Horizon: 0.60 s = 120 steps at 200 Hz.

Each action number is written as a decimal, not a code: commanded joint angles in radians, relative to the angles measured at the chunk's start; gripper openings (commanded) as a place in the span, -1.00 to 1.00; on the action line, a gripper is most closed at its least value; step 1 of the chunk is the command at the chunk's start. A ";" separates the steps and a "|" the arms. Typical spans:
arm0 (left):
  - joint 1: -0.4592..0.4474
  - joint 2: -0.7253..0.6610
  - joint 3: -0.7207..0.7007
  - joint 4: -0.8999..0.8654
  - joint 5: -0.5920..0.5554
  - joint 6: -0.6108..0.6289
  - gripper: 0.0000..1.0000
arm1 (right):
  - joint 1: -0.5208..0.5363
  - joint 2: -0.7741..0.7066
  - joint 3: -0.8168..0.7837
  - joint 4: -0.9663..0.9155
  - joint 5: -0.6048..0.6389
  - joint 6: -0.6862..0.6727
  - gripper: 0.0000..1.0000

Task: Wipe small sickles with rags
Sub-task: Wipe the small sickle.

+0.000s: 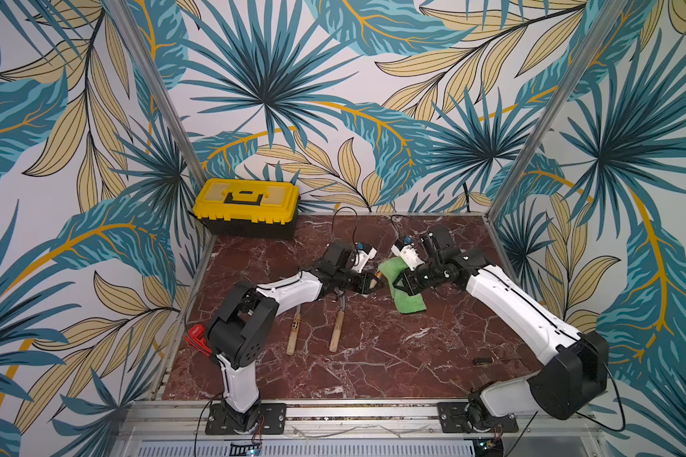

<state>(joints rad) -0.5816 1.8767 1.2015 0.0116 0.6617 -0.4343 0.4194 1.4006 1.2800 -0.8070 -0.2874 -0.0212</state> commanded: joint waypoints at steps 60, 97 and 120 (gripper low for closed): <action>0.009 0.129 0.217 -0.247 -0.237 0.021 -1.00 | -0.057 -0.150 -0.120 -0.106 0.272 0.242 -0.90; 0.008 0.193 0.353 -0.402 -0.300 0.062 -1.00 | -0.088 -0.124 -0.117 -0.073 0.255 0.288 -0.90; 0.009 0.243 0.440 -0.480 -0.319 0.077 -1.00 | -0.094 -0.095 -0.108 -0.062 0.262 0.299 -0.90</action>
<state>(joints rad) -0.5690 2.0727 1.5497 -0.3481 0.3943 -0.4019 0.3325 1.2747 1.1725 -0.8867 -0.0437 0.2367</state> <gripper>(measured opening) 0.251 0.175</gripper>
